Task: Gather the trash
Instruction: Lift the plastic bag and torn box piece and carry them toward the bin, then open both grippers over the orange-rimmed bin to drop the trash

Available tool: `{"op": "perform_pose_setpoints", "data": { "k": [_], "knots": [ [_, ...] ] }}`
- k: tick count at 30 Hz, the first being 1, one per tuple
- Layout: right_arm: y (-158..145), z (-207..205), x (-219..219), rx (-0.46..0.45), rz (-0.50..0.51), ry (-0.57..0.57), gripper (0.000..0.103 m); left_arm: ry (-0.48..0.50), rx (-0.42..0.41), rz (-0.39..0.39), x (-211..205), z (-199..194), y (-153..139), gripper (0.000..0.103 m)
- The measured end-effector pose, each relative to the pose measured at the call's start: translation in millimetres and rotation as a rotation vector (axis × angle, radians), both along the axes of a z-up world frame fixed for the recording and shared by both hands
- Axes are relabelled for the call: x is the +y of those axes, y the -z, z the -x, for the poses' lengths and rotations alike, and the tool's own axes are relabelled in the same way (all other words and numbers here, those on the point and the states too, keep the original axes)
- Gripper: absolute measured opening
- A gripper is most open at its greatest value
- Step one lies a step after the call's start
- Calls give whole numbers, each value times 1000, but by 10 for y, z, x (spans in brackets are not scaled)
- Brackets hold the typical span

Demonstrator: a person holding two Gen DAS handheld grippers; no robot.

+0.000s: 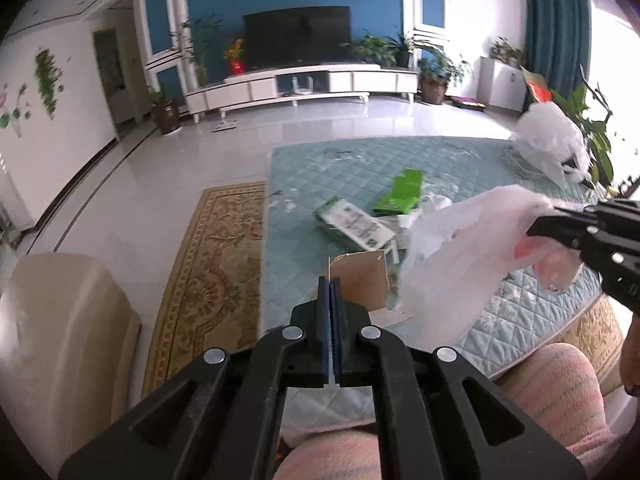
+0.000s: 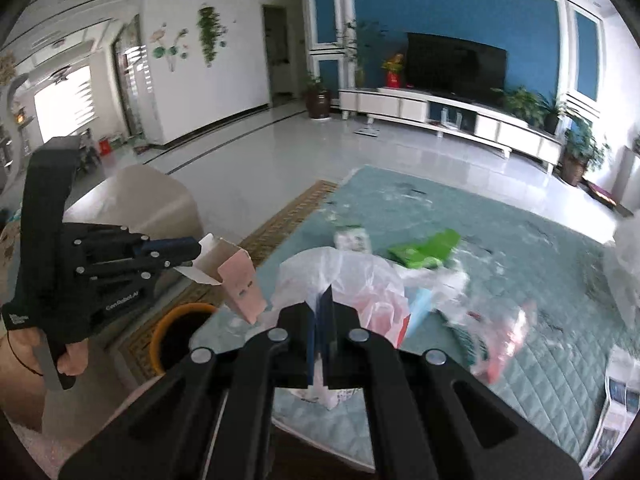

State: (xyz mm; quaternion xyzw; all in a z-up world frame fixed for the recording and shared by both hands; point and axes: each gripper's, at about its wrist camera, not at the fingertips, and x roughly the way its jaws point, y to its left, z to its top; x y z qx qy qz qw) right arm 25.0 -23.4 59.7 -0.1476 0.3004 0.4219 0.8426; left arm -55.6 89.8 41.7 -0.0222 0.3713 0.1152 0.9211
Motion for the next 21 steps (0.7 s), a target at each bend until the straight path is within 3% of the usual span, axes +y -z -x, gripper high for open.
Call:
{"op": "perform_pose_setpoints", "data": {
  "k": [6, 13, 21],
  "knots": [
    [40, 306, 654, 25, 2, -151, 2, -113, 0, -24, 421, 469, -14, 6],
    [315, 699, 1484, 64, 73, -317, 2, -246, 43, -22, 999, 982, 204, 6],
    [959, 955, 2366, 157, 192, -457, 2, -362, 97, 117, 1799, 1352, 865, 6]
  ]
}}
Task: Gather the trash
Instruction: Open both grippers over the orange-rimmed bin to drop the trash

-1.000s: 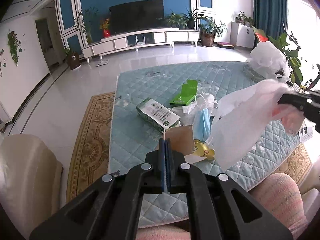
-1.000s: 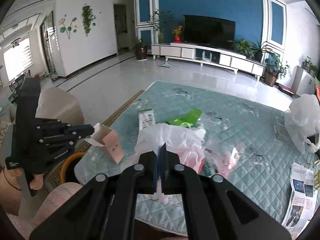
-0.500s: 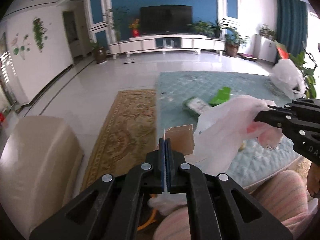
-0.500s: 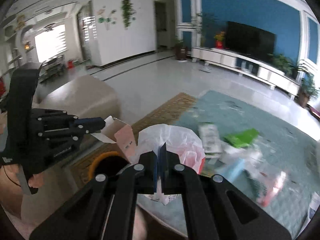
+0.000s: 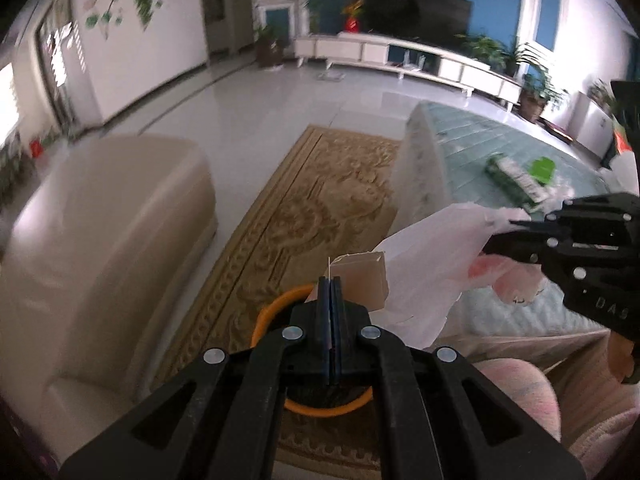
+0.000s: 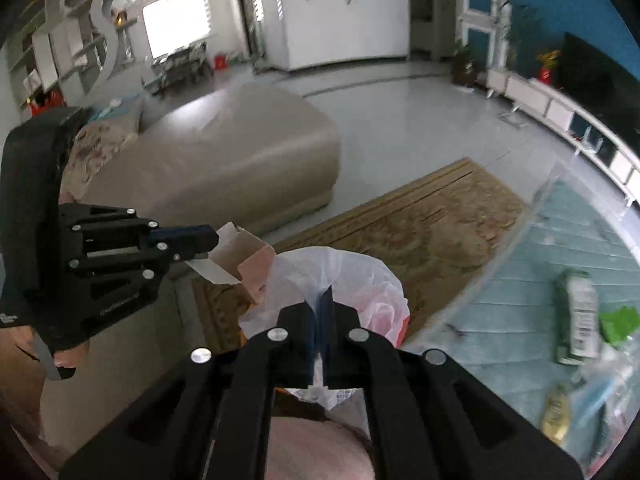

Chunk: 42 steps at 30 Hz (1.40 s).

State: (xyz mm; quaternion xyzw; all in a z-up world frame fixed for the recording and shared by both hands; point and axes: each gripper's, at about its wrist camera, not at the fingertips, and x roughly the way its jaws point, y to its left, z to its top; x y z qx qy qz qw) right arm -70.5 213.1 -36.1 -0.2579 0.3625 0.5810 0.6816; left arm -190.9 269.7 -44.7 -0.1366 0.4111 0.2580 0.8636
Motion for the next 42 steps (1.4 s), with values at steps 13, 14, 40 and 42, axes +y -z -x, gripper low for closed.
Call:
{"op": "perform_pose_setpoints", "data": {
  "k": [13, 14, 40, 42],
  "knots": [
    [1126, 3, 843, 46, 255, -87, 2, -16, 126, 132, 596, -73, 1249, 6],
    [1196, -19, 884, 56, 269, -88, 2, -15, 128, 143, 625, -91, 1328, 6],
    [1908, -144, 1269, 19, 466, -60, 50, -91, 238, 190, 924, -383, 2174, 64],
    [1928, -148, 1273, 12, 474, -55, 50, -93, 244, 186, 923, -386, 2165, 64]
  ]
}}
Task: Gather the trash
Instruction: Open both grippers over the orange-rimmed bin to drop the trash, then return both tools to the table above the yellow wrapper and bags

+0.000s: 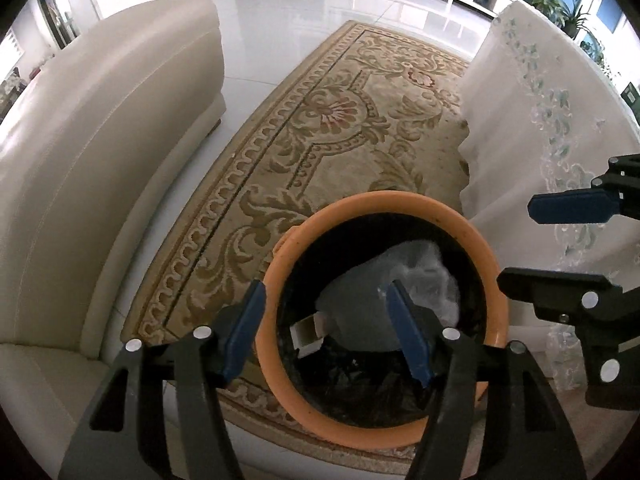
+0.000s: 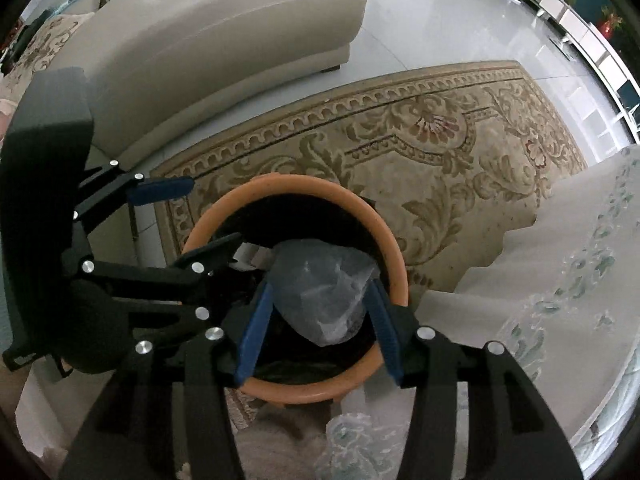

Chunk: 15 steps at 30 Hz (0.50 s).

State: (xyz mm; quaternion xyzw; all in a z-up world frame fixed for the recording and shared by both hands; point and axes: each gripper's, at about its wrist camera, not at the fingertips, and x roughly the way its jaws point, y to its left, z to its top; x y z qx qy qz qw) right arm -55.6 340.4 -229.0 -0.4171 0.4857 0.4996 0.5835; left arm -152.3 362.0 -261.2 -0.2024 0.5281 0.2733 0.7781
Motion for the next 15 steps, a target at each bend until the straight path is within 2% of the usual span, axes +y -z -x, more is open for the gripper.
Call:
{"op": "perform_pose_setpoints", "data": {
  "k": [5, 10, 12, 13, 15],
  "knots": [
    [-18, -3, -2, 9, -18, -2, 50, -1, 8, -6, -7, -8, -25, 64],
    [-180, -77, -119, 43, -61, 34, 51, -1, 16, -25, -38, -5, -107, 64],
    [-308, -98, -196, 35, -88, 47, 58, 8, 31, -54, -86, -10, -192, 70],
    [-389, -111, -251, 34, -105, 54, 66, 12, 30, -78, -123, -11, -269, 71],
    [-556, -138, -374, 39, -139, 69, 68, 19, 21, -105, -183, -11, -407, 78]
  ]
}}
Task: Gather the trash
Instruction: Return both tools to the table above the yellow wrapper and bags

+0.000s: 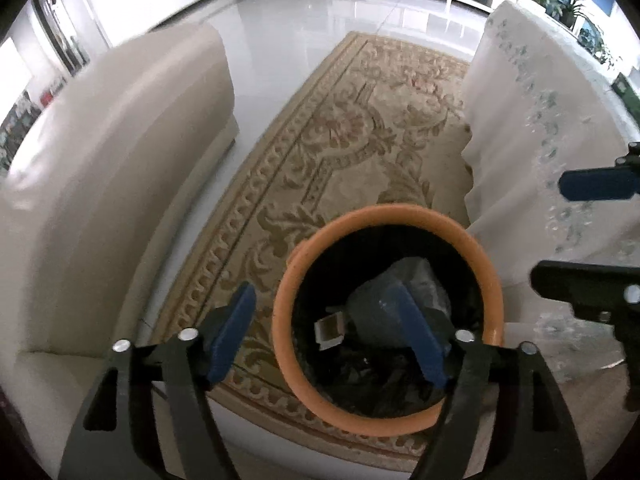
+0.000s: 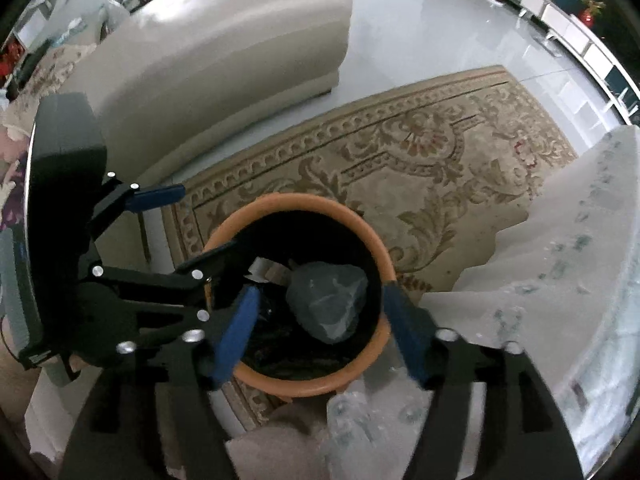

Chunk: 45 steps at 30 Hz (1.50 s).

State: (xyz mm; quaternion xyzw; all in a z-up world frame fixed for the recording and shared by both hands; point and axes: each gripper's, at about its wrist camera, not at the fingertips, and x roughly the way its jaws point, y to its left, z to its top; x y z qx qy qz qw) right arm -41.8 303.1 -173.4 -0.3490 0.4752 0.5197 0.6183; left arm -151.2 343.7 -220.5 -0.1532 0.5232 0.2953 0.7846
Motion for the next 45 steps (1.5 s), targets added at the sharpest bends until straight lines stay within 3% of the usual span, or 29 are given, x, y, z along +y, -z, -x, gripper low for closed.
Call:
{"op": "perform_pose_setpoints", "data": {
  "k": [4, 5, 9, 11, 17, 22, 32, 40, 45],
  "knots": [
    [-399, -88, -325, 36, -63, 53, 70, 35, -30, -27, -167, -45, -336, 81],
    [-519, -118, -427, 35, -86, 69, 75, 48, -37, -40, -240, -78, -449, 83],
    [-943, -178, -851, -45, -167, 129, 88, 106, -77, -102, -556, -239, -831, 85],
    [-1124, -235, -1127, -75, -200, 171, 92, 152, -109, -113, -749, -331, -1017, 92],
    [-1343, -492, -1923, -130, -221, 307, 93, 297, -164, -105, -1397, -726, -1366, 97],
    [-1363, -750, -2540, -218, -191, 397, 93, 385, -169, -110, -1868, -1086, -1389, 97],
    [-1360, -1315, -3547, -238, -201, 554, 93, 506, -161, -104, -2660, -1743, -1369, 97],
    [-1177, -1724, -4077, -217, -171, 649, 93, 558, -99, -116, -3117, -2197, -1228, 97],
    [-1070, -1963, -4314, -248, -157, 699, 93, 552, -69, -62, -3252, -2401, -1078, 97]
  ]
}}
